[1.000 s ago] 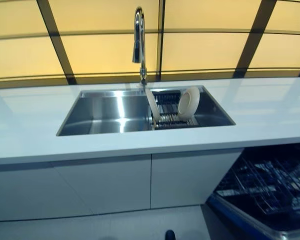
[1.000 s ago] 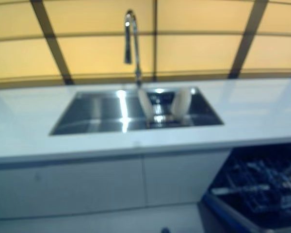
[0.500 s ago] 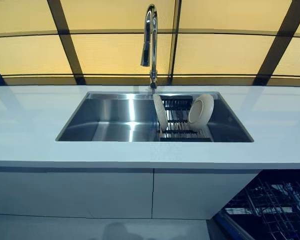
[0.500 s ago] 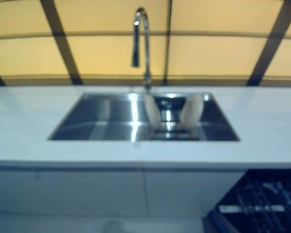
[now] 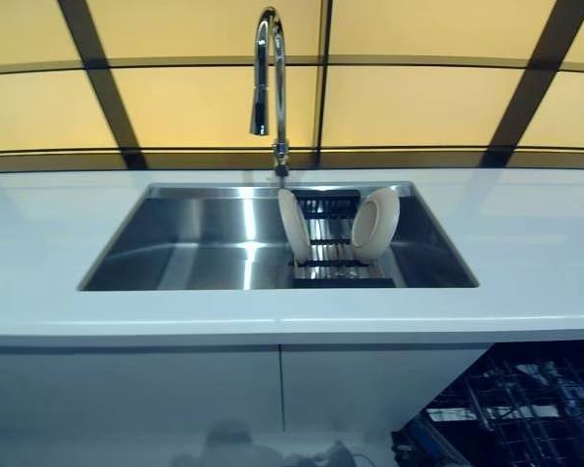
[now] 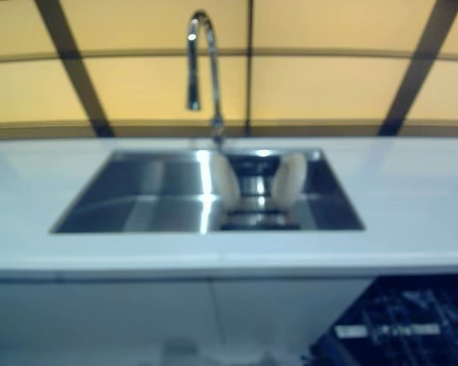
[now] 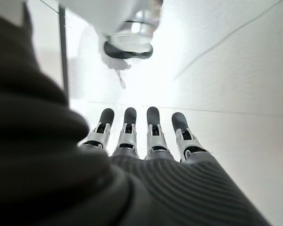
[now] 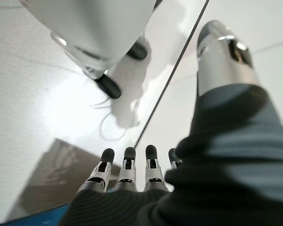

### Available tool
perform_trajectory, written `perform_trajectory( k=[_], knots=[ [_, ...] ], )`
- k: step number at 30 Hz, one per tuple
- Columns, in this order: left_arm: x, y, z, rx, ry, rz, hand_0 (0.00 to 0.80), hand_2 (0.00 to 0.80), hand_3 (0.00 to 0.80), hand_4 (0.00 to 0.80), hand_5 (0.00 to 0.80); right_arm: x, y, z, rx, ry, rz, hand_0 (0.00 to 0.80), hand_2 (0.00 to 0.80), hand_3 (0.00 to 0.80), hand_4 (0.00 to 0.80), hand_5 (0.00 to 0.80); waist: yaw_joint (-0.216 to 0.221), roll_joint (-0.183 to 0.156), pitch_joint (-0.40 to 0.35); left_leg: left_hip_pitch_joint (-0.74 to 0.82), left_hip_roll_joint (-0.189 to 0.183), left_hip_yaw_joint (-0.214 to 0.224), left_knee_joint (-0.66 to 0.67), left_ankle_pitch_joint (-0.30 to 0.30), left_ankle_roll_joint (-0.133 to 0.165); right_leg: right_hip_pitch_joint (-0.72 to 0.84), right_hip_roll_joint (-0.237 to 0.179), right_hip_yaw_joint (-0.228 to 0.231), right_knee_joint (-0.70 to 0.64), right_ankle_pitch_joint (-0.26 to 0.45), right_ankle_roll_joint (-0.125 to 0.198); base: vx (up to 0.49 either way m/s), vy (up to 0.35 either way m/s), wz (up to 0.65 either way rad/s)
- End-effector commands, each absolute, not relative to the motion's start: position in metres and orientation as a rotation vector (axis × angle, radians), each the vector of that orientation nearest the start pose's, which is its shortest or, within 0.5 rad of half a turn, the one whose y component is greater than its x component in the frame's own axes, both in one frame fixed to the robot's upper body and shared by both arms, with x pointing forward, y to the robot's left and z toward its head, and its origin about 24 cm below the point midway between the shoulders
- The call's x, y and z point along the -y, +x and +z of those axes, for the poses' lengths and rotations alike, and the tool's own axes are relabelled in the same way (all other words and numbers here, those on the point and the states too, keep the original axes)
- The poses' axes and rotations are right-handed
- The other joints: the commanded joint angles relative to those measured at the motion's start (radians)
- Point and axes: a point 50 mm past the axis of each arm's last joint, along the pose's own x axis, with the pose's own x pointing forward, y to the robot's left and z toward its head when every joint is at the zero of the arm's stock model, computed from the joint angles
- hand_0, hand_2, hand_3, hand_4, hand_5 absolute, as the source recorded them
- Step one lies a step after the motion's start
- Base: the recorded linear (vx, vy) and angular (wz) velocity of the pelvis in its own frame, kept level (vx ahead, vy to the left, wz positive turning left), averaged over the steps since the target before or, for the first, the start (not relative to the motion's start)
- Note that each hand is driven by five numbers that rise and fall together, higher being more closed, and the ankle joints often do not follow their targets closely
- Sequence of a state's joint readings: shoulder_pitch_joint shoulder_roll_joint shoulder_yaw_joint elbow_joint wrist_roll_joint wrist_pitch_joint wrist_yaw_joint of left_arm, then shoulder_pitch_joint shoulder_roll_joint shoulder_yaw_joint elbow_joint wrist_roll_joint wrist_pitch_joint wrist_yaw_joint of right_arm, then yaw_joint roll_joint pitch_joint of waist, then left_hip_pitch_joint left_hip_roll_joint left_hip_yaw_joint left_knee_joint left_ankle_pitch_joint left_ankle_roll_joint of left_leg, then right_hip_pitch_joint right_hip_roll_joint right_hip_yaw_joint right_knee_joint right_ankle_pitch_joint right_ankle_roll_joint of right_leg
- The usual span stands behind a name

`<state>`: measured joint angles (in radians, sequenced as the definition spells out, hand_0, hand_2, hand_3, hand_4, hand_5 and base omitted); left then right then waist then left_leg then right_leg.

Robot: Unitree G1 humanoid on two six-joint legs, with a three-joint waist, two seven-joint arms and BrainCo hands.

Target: Take plates into dishwasher

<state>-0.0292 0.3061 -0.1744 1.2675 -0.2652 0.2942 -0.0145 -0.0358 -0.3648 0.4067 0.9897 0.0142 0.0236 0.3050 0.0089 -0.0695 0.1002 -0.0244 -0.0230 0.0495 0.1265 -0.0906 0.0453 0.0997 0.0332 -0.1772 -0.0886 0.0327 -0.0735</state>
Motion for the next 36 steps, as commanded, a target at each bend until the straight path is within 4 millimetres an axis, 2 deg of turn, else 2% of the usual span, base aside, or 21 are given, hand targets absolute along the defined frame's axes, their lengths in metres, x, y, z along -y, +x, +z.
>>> perform_trajectory(
  k=[1,3,5,7,8,10,13,16,18,19,23,26,28,30,31,32,33,36],
  knots=[
    [-0.285,0.071,-0.150,-1.507,0.208,0.219,0.000,0.000,0.000,0.000,0.000,0.232,0.179,-0.101,-0.939,-0.435,0.674,0.000,0.000,0.000,0.000,0.000,-0.002,-0.008,-0.037,0.107,-0.028,-0.008,-0.209,0.065,-0.002,-0.043,-0.035,0.079,0.070,-0.027,0.130,0.040,-0.031,-0.03],
    [-0.293,0.069,-0.148,-1.509,0.222,0.220,0.000,0.000,0.000,0.000,0.000,0.239,0.190,-0.079,-0.870,-0.424,0.760,0.000,0.000,0.000,0.000,0.000,-0.008,-0.015,-0.044,0.102,-0.028,0.001,-0.214,0.067,-0.001,-0.051,-0.034,0.076,0.066,-0.023,0.133,0.030,-0.012,0.04],
    [-0.299,0.060,-0.147,-1.517,0.220,0.233,0.000,0.000,0.000,0.000,0.000,0.244,0.207,-0.039,-0.779,-0.377,0.856,0.000,0.000,0.000,0.000,0.000,-0.019,-0.021,-0.052,0.096,-0.025,0.015,-0.214,0.063,-0.001,-0.059,-0.033,0.084,0.065,-0.024,0.132,0.032,0.007,0.08],
    [-0.301,0.052,-0.147,-1.529,0.203,0.249,0.000,0.000,0.000,0.000,0.000,0.239,0.217,0.000,-0.705,-0.321,0.997,0.000,0.000,0.000,0.000,0.000,-0.032,-0.026,-0.057,0.094,-0.020,0.034,-0.214,0.058,-0.003,-0.065,-0.031,0.091,0.067,-0.027,0.132,0.016,0.007,0.02],
    [-0.301,0.049,-0.147,-1.531,0.199,0.253,0.000,0.000,0.000,0.000,0.000,0.238,0.219,0.009,-0.683,-0.305,1.033,0.000,0.000,0.000,0.000,0.000,-0.035,-0.027,-0.059,0.094,-0.019,0.038,-0.214,0.057,-0.004,-0.066,-0.031,0.093,0.066,-0.027,0.132,0.033,0.013,0.02],
    [-0.303,0.042,-0.148,-1.543,0.189,0.265,0.000,0.000,0.000,0.000,0.000,0.234,0.226,0.040,-0.568,-0.244,1.134,0.000,0.000,0.000,0.000,0.000,-0.043,-0.032,-0.063,0.098,-0.016,0.053,-0.214,0.052,-0.006,-0.063,-0.031,0.097,0.058,-0.027,0.134,0.043,0.014,0.06],
    [-0.300,0.035,-0.150,-1.554,0.179,0.270,0.000,0.000,0.000,0.000,0.000,0.224,0.241,0.082,-0.376,-0.126,1.189,0.000,0.000,0.000,0.000,0.000,-0.045,-0.034,-0.074,0.102,-0.013,0.064,-0.214,0.044,-0.009,-0.054,-0.032,0.101,0.043,-0.026,0.137,0.043,0.014,-0.01],
    [-0.296,0.030,-0.152,-1.559,0.183,0.260,0.000,0.000,0.000,0.000,0.000,0.218,0.252,0.109,-0.225,-0.007,1.220,0.000,0.000,0.000,0.000,0.000,-0.041,-0.035,-0.086,0.103,-0.012,0.065,-0.214,0.038,-0.010,-0.046,-0.033,0.099,0.034,-0.030,0.138,0.037,0.006,-0.17],
    [-0.295,0.028,-0.153,-1.559,0.181,0.255,0.000,0.000,0.000,0.000,0.000,0.214,0.255,0.119,-0.175,0.038,1.240,0.000,0.000,0.000,0.000,0.000,-0.039,-0.034,-0.090,0.104,-0.012,0.065,-0.214,0.035,-0.010,-0.041,-0.034,0.098,0.029,-0.031,0.140,0.013,0.002,-0.04],
    [-0.293,0.027,-0.153,-1.563,0.183,0.246,0.000,0.000,0.000,0.000,0.000,0.212,0.259,0.133,-0.118,0.098,1.252,0.000,0.000,0.000,0.000,0.000,-0.035,-0.033,-0.095,0.106,-0.012,0.062,-0.214,0.031,-0.011,-0.035,-0.034,0.096,0.022,-0.032,0.140,0.030,0.009,-0.01],
    [-0.292,0.023,-0.154,-1.575,0.190,0.222,0.000,0.000,0.000,0.000,0.000,0.209,0.269,0.155,0.008,0.319,1.270,0.000,0.000,0.000,0.000,0.000,-0.025,-0.029,-0.105,0.112,-0.013,0.052,-0.214,0.026,-0.011,-0.021,-0.035,0.090,0.013,-0.037,0.140,0.009,0.003,0.00],
    [-0.289,0.020,-0.156,-1.584,0.205,0.198,0.000,0.000,0.000,0.000,0.000,0.213,0.281,0.166,0.108,0.468,1.178,0.000,0.000,0.000,0.000,0.000,-0.014,-0.026,-0.112,0.118,-0.014,0.043,-0.214,0.021,-0.011,-0.010,-0.037,0.084,0.009,-0.042,0.141,0.025,0.012,0.05],
    [-0.286,0.020,-0.157,-1.586,0.212,0.190,0.000,0.000,0.000,0.000,0.000,0.222,0.290,0.173,0.171,0.524,1.070,0.000,0.000,0.000,0.000,0.000,-0.010,-0.024,-0.113,0.122,-0.015,0.036,-0.214,0.019,-0.011,-0.006,-0.037,0.082,0.008,-0.044,0.142,0.021,0.006,0.07],
    [-0.282,0.020,-0.158,-1.587,0.211,0.186,0.000,0.000,0.000,0.000,0.000,0.236,0.300,0.180,0.232,0.527,0.887,0.000,0.000,0.000,0.000,0.000,-0.010,-0.021,-0.113,0.126,-0.016,0.032,-0.214,0.016,-0.011,0.000,-0.037,0.082,0.007,-0.046,0.141,0.026,0.005,0.20],
    [-0.281,0.020,-0.159,-1.587,0.211,0.185,0.000,0.000,0.000,0.000,0.000,0.245,0.305,0.180,0.231,0.500,0.791,0.000,0.000,0.000,0.000,0.000,-0.012,-0.020,-0.113,0.129,-0.017,0.032,-0.214,0.014,-0.011,0.002,-0.038,0.082,0.007,-0.046,0.141,0.019,0.004,0.19],
    [-0.281,0.020,-0.159,-1.587,0.211,0.186,0.000,0.000,0.000,0.000,0.000,0.245,0.305,0.180,0.231,0.500,0.791,0.000,0.000,0.000,0.000,0.000,-0.012,-0.020,-0.112,0.130,-0.017,0.032,-0.214,0.014,-0.011,0.002,-0.038,0.082,0.007,-0.046,0.141,0.021,0.004,0.11],
    [-0.278,0.020,-0.159,-1.585,0.208,0.191,0.000,0.000,0.000,0.000,0.000,0.264,0.309,0.184,0.244,0.438,0.649,0.000,0.000,0.000,0.000,0.000,-0.014,-0.018,-0.111,0.131,-0.017,0.031,-0.214,0.014,-0.013,0.004,-0.038,0.082,0.005,-0.045,0.140,0.000,0.000,0.00],
    [-0.279,0.021,-0.159,-1.589,0.207,0.194,0.000,0.000,0.000,0.000,0.000,0.282,0.313,0.199,0.275,0.392,0.528,0.000,0.000,0.000,0.000,0.000,-0.018,-0.015,-0.110,0.134,-0.017,0.034,-0.214,0.014,-0.016,0.006,-0.037,0.083,0.002,-0.042,0.139,0.000,0.000,0.00]
  ],
)
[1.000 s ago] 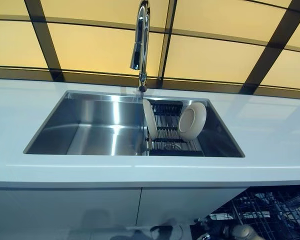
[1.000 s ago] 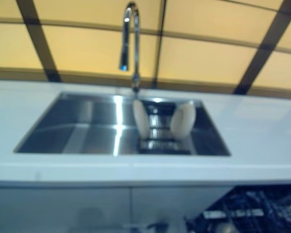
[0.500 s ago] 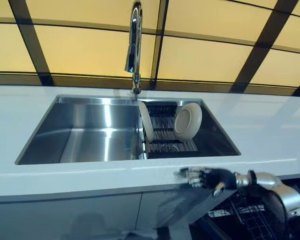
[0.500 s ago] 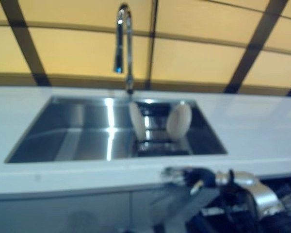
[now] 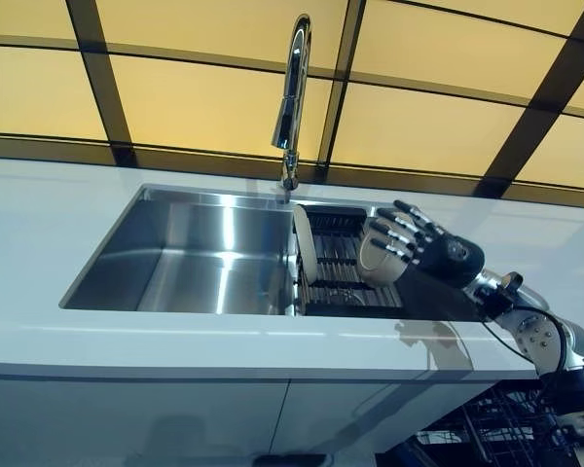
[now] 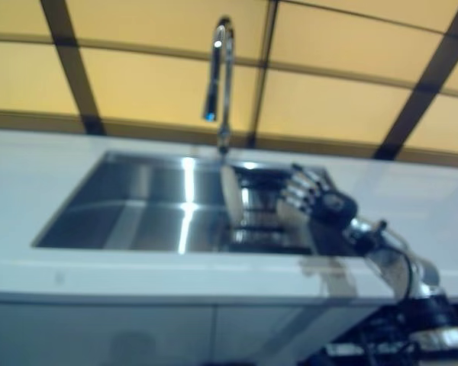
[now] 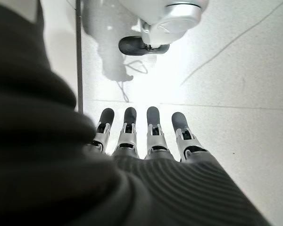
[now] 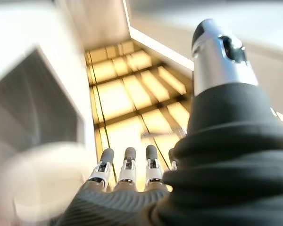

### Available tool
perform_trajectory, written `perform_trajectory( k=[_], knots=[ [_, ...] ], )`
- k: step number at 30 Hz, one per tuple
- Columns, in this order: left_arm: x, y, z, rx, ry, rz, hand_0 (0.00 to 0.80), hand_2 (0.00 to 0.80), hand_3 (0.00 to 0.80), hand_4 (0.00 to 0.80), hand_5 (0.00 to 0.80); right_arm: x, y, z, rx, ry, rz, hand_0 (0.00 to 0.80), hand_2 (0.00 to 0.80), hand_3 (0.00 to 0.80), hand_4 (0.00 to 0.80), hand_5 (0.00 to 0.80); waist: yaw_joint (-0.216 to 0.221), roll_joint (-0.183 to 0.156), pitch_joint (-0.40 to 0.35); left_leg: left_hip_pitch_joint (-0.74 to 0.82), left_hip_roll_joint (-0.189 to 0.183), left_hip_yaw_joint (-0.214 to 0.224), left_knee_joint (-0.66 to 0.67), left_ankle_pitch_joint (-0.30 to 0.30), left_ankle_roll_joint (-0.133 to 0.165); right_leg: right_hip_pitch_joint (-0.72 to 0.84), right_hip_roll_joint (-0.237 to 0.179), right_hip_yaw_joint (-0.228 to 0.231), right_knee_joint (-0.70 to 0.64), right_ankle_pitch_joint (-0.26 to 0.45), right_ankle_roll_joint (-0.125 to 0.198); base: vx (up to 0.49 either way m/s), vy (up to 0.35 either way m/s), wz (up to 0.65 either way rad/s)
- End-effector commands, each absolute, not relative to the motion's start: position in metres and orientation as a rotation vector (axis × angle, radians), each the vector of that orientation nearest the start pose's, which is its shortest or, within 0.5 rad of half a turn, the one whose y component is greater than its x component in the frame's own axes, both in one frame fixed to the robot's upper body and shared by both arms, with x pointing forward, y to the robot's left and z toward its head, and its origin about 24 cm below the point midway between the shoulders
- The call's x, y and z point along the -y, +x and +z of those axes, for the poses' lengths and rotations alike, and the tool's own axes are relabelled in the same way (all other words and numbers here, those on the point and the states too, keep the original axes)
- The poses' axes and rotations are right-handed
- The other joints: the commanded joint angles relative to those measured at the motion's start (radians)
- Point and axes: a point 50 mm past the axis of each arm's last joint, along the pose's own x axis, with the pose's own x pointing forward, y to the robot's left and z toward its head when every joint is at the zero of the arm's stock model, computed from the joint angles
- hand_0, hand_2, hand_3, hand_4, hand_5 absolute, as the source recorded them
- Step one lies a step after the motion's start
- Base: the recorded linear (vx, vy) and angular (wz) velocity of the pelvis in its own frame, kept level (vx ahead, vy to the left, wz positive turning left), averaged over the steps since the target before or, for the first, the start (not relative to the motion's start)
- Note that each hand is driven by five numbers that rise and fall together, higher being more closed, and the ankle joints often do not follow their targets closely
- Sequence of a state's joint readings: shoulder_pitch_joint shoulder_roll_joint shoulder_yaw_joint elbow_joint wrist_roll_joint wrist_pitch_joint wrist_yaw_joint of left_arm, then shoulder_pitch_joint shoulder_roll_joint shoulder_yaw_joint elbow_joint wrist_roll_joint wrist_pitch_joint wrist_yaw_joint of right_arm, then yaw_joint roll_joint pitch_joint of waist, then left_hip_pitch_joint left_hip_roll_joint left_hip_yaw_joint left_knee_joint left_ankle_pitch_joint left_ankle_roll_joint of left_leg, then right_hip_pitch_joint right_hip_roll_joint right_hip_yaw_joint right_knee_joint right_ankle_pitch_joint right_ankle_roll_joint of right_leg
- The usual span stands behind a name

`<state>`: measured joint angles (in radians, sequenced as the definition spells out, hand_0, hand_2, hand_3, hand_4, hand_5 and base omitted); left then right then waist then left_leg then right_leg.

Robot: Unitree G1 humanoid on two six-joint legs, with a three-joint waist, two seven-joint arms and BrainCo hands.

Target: Take plates into dishwasher

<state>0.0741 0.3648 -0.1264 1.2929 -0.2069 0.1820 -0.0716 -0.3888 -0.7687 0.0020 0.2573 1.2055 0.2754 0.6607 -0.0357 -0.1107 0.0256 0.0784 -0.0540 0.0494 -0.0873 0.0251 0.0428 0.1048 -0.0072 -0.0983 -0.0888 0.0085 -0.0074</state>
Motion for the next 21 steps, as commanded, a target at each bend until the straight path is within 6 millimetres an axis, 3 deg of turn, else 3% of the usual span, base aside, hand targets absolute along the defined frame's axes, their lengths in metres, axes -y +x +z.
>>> perform_trajectory(
  k=[1,8,11,17,21],
  knots=[
    [-0.279,0.022,-0.159,-1.591,0.209,0.193,0.000,0.000,0.000,0.000,0.000,0.289,0.315,0.207,0.286,0.380,0.473,0.000,0.000,0.000,0.000,0.000,0.026,0.027,-0.034,0.032,0.014,0.035,0.000,-0.102,-0.014,0.002,0.004,0.003,0.002,-0.018,0.072,0.032,-0.004,-0.02],
    [-0.276,0.026,-0.160,-1.584,0.203,0.192,0.000,0.000,0.000,0.000,0.000,0.320,0.332,0.254,0.307,0.238,0.123,0.000,0.000,0.000,0.000,0.000,0.036,0.030,-0.029,0.035,0.013,0.028,0.000,-0.100,-0.021,0.002,0.006,0.000,0.002,-0.016,0.069,0.057,0.009,-0.02],
    [-0.276,0.025,-0.160,-1.592,0.209,0.188,0.000,0.000,0.000,0.000,0.000,0.342,0.333,0.279,0.292,0.127,-0.061,0.000,0.000,0.000,0.000,0.000,0.048,0.022,-0.032,0.025,0.014,0.023,0.000,-0.093,-0.029,-0.007,0.006,-0.005,0.002,-0.011,0.071,0.067,-0.004,0.01],
    [-0.279,0.022,-0.159,-1.613,0.221,0.173,0.000,0.000,0.000,0.000,0.000,0.358,0.332,0.311,0.222,-0.116,-0.254,0.000,0.000,0.000,0.000,0.000,0.059,0.011,-0.030,0.005,0.012,0.015,0.000,-0.081,-0.034,-0.022,0.005,-0.016,0.002,-0.006,0.071,0.063,-0.005,0.01],
    [-0.280,0.020,-0.158,-1.624,0.235,0.165,0.000,0.000,0.000,0.000,0.000,0.355,0.338,0.319,0.118,-0.226,-0.274,0.000,0.000,0.000,0.000,0.000,0.066,0.003,-0.023,-0.004,0.011,0.011,0.000,-0.075,-0.037,-0.028,0.004,-0.024,0.002,-0.002,0.070,0.073,-0.010,0.00]
  ],
)
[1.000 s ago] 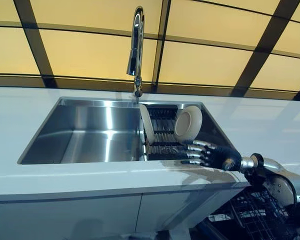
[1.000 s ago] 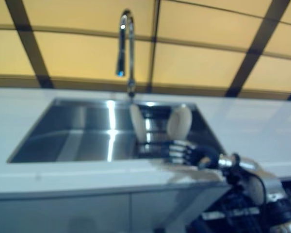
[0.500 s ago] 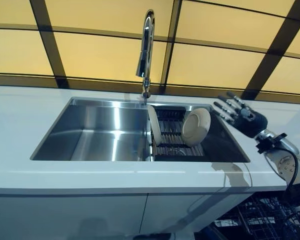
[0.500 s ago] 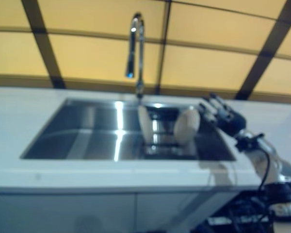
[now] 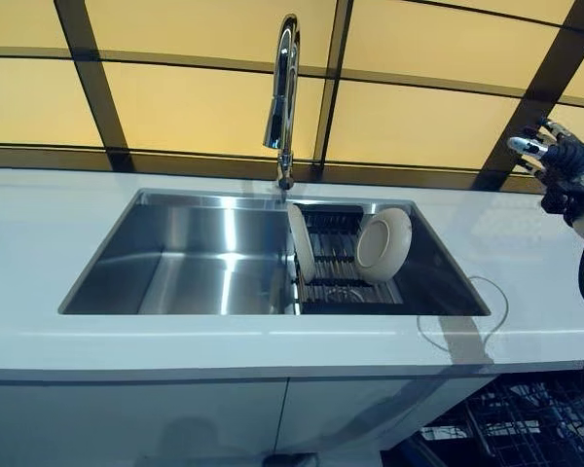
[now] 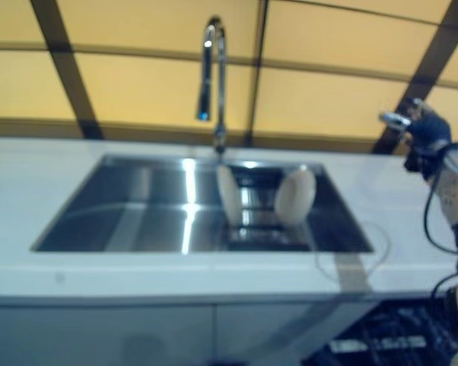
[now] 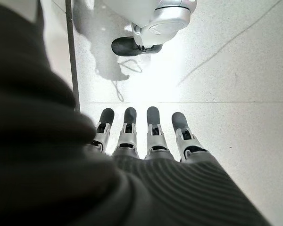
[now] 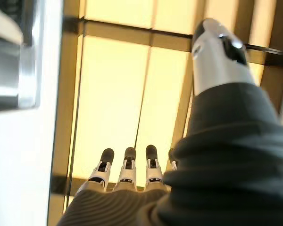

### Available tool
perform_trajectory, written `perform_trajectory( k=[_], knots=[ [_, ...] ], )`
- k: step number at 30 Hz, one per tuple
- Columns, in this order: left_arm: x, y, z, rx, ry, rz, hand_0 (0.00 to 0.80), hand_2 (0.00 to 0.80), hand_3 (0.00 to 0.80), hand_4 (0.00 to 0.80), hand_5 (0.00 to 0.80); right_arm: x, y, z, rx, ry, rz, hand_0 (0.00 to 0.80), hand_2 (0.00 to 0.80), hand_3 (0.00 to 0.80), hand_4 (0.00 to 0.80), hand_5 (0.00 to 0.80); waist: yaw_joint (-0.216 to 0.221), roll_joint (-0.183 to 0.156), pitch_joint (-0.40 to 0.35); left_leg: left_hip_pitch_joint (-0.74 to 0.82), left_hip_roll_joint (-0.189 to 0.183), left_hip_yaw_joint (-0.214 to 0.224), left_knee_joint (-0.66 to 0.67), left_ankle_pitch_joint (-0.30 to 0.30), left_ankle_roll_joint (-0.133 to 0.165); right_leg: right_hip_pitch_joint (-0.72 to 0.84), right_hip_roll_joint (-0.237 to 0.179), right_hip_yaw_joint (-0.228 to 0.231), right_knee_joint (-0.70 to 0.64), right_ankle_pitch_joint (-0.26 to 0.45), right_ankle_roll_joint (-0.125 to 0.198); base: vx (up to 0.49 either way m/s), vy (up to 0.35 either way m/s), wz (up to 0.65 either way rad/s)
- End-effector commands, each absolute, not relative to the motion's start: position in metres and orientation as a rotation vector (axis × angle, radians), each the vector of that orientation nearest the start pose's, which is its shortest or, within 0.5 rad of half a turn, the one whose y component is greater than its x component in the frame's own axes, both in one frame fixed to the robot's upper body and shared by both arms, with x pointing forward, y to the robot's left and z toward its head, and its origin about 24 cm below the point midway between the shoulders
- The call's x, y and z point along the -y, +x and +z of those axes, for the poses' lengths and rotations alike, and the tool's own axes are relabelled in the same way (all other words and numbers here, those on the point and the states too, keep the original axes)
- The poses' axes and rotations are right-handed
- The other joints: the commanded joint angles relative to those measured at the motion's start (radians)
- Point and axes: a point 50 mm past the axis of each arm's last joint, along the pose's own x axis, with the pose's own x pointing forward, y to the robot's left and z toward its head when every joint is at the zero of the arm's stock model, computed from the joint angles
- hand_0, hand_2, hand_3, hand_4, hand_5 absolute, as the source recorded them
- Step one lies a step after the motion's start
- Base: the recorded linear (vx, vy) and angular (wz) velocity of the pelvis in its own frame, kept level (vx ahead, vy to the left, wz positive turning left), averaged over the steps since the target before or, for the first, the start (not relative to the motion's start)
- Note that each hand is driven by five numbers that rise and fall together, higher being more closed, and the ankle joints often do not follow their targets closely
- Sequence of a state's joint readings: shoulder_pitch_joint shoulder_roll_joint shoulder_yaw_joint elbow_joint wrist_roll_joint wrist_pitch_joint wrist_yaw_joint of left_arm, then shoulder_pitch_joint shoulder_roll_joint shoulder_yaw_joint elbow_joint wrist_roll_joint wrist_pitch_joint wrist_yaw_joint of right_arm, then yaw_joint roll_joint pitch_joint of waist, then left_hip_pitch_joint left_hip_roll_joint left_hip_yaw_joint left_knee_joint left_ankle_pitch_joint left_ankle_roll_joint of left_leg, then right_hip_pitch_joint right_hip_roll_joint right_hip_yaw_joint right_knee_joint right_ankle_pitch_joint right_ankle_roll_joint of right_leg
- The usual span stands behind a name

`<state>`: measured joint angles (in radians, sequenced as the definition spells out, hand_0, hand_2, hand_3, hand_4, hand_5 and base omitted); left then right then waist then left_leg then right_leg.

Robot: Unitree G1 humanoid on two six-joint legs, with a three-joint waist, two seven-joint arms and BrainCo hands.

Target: Take plates into dishwasher

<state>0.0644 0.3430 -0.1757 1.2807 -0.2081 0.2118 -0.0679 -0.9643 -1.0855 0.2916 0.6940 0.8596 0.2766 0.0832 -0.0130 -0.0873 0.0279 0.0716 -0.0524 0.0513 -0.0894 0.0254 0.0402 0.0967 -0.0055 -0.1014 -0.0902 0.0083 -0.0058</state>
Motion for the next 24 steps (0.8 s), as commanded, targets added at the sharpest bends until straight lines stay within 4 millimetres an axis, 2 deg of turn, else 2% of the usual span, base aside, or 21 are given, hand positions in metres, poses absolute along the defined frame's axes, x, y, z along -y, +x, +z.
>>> perform_trajectory(
  k=[1,5,11,13,24],
  knots=[
    [-0.280,0.019,-0.158,-1.627,0.239,0.164,0.000,0.000,0.000,0.000,0.000,0.353,0.340,0.319,0.092,-0.239,-0.271,0.000,0.000,0.000,0.000,0.000,0.045,-0.022,-0.023,0.000,0.010,0.008,0.002,-0.074,-0.035,-0.022,0.002,-0.022,0.003,-0.001,0.069,0.080,-0.010,0.01],
    [-0.280,0.020,-0.158,-1.618,0.250,0.158,0.000,0.000,0.000,0.000,0.000,0.346,0.347,0.316,0.025,-0.258,-0.264,0.000,0.000,0.000,0.000,0.000,0.054,-0.026,-0.014,-0.006,0.012,0.007,0.002,-0.069,-0.036,-0.027,0.000,-0.028,0.003,0.002,0.069,0.062,-0.010,0.05],
    [-0.280,0.022,-0.158,-1.611,0.268,0.147,0.000,0.000,0.000,0.000,0.000,0.336,0.357,0.299,-0.074,-0.243,-0.239,0.000,0.000,0.000,0.000,0.000,0.070,-0.025,0.011,-0.028,0.016,0.006,0.002,-0.062,-0.037,-0.047,-0.004,-0.035,0.003,0.006,0.070,0.034,-0.015,0.06],
    [-0.281,0.024,-0.158,-1.606,0.271,0.149,0.000,0.000,0.000,0.000,0.000,0.328,0.361,0.294,-0.089,-0.233,-0.221,0.000,0.000,0.000,0.000,0.000,0.074,-0.021,0.023,-0.043,0.016,0.002,0.002,-0.059,-0.036,-0.061,-0.005,-0.034,0.003,0.008,0.070,0.011,-0.019,0.12],
    [-0.282,0.037,-0.157,-1.565,0.258,0.157,0.000,0.000,0.000,0.000,0.000,0.315,0.369,0.281,-0.121,-0.176,-0.186,0.000,0.000,0.000,0.000,0.000,0.075,-0.008,0.071,-0.083,0.019,0.001,0.002,-0.051,-0.036,-0.106,-0.007,-0.030,0.003,0.019,0.070,-0.006,-0.004,0.01]
  ],
)
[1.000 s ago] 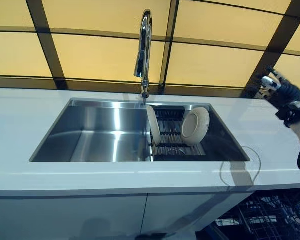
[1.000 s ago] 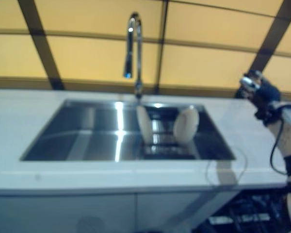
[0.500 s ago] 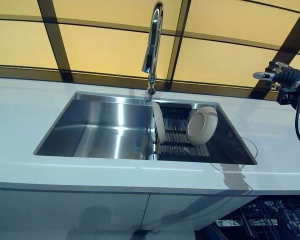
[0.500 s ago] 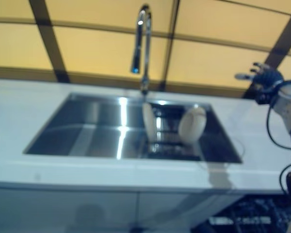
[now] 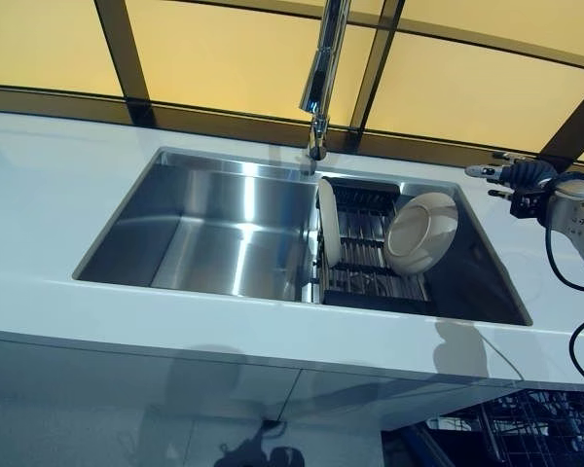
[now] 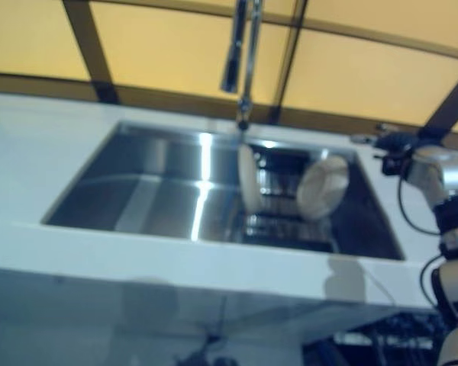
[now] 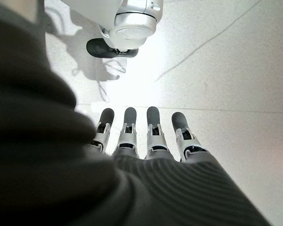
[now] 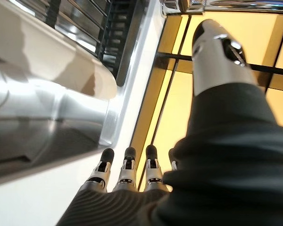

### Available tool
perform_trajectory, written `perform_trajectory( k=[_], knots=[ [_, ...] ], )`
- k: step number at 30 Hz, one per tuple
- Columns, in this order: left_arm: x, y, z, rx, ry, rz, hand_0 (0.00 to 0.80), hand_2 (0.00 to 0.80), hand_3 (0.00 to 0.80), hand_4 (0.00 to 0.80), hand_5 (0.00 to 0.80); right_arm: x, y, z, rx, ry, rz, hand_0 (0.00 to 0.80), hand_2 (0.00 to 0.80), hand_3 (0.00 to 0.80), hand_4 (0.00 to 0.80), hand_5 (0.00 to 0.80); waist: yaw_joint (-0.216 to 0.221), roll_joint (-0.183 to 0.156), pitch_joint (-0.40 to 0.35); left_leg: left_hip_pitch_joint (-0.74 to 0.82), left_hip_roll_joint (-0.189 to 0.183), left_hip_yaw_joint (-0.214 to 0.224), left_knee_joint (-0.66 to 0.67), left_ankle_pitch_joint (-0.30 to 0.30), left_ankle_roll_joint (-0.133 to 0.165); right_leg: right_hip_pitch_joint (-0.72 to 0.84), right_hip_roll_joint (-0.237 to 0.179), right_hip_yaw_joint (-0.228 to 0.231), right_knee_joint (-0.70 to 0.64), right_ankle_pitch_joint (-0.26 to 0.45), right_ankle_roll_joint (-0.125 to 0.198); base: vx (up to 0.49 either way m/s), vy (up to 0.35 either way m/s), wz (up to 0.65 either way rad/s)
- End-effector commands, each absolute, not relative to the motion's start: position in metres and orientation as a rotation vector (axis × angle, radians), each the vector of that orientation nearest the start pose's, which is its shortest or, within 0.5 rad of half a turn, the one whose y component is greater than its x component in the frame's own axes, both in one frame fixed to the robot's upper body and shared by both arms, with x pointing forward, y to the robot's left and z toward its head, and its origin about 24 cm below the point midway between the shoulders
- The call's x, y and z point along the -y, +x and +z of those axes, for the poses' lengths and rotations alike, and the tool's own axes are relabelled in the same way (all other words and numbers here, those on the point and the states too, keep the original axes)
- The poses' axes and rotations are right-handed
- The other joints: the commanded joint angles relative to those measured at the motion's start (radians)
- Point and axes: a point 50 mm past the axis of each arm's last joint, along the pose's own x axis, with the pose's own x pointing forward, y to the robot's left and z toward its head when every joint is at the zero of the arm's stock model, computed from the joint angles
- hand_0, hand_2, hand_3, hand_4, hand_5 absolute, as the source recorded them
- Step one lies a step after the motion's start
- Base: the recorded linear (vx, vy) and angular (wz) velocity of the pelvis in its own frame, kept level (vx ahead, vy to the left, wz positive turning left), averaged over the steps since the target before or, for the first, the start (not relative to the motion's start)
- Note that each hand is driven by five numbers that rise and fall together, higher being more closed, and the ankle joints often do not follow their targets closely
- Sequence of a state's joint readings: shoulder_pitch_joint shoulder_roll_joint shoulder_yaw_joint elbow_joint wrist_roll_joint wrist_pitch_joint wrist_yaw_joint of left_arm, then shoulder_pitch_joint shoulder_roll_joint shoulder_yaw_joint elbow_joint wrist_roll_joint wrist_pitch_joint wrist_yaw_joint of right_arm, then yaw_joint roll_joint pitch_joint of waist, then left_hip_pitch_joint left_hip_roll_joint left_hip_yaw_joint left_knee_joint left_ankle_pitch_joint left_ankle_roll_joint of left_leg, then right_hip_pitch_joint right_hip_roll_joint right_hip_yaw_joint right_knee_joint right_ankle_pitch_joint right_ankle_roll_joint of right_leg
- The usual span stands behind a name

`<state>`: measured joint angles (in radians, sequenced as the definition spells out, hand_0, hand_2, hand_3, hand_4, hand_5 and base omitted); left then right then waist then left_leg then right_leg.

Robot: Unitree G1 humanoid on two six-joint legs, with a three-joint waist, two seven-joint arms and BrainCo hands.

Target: Take plates into dishwasher

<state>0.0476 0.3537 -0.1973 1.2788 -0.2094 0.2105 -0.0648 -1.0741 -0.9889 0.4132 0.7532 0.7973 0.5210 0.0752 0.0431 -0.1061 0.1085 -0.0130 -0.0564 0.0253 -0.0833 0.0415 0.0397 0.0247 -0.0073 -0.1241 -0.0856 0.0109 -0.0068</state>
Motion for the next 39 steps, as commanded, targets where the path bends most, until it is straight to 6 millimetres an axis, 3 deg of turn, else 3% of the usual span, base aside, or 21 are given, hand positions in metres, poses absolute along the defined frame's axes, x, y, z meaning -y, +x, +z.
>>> perform_trajectory(
  k=[1,22,39],
  knots=[
    [-0.282,0.038,-0.157,-1.557,0.255,0.156,0.000,0.000,0.000,0.000,0.000,0.315,0.369,0.279,-0.126,-0.167,-0.184,0.000,0.000,0.000,0.000,0.000,0.018,0.013,-0.003,-0.003,0.023,0.027,-0.004,-0.066,-0.036,-0.040,-0.005,-0.006,-0.002,0.017,0.070,-0.035,-0.015,0.02],
    [-0.281,0.048,-0.156,-1.511,0.245,0.145,0.000,0.000,0.000,0.000,0.000,0.314,0.371,0.267,-0.191,-0.182,-0.137,0.000,0.000,0.000,0.000,0.000,0.010,0.021,0.032,-0.015,0.025,0.034,-0.004,-0.066,-0.043,-0.056,-0.005,0.003,-0.002,0.018,0.070,-0.002,-0.001,0.00],
    [-0.280,0.049,-0.156,-1.511,0.249,0.153,0.000,0.000,0.000,0.000,0.000,0.304,0.372,0.242,-0.285,-0.177,-0.027,0.000,0.000,0.000,0.000,0.000,0.008,0.018,0.031,-0.007,0.024,0.036,-0.004,-0.066,-0.045,-0.049,-0.004,0.003,-0.002,0.016,0.069,0.000,0.000,0.00]
  ],
)
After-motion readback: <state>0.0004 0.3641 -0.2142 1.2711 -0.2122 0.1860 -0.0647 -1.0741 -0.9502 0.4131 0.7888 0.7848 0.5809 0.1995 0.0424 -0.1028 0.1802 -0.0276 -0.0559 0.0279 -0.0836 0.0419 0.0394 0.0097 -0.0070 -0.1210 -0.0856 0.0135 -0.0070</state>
